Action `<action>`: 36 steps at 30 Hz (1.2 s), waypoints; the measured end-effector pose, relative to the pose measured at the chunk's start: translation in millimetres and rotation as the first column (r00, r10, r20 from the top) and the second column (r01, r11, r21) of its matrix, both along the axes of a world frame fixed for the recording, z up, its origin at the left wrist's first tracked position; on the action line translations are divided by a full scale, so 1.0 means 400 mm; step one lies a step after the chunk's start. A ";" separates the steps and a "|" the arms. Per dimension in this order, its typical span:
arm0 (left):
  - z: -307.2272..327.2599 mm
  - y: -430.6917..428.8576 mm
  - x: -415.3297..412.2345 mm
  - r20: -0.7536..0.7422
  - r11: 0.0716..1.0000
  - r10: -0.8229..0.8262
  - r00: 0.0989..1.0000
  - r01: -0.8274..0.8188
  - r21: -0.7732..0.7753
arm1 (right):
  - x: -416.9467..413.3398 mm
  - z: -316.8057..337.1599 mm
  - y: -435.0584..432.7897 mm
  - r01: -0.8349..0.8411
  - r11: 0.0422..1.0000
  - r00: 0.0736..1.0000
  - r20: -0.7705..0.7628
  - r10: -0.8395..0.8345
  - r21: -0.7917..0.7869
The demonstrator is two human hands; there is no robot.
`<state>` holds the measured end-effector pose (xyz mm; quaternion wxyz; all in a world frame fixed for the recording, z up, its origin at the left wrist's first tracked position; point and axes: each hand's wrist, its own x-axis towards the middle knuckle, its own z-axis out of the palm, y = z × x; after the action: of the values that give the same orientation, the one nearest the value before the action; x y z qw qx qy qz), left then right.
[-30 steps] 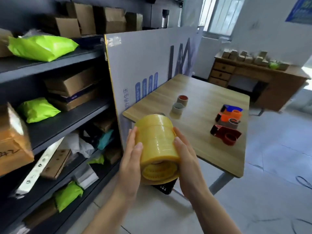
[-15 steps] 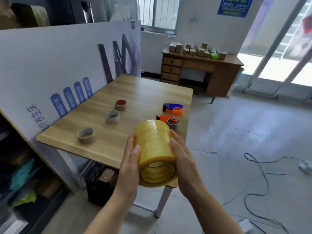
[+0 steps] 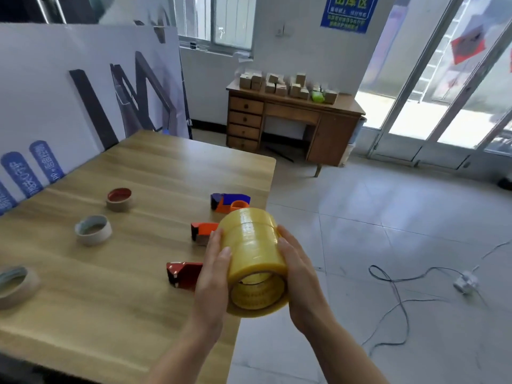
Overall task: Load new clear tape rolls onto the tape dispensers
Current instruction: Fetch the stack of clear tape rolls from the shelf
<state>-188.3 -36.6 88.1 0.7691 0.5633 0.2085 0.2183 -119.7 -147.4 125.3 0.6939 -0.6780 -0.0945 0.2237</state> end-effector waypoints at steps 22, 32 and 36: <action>-0.019 0.033 0.705 -0.194 0.973 0.224 0.955 -0.231 -0.009 | 0.781 -0.096 0.101 -0.259 0.957 0.964 -0.092 0.248 -0.134; -0.059 0.146 1.014 -0.299 0.942 0.277 0.913 -0.319 -0.101 | 1.109 -0.122 0.236 -0.369 0.914 0.920 -0.207 0.332 -0.172; -0.101 0.257 1.140 -0.361 0.917 0.318 0.877 -0.381 -0.116 | 1.251 -0.162 0.359 -0.409 0.890 0.900 -0.249 0.357 -0.203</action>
<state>267.9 66.0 47.7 0.7187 0.4715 0.4537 0.2350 380.8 -4.0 60.3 0.5507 -0.7010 -0.1257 0.4354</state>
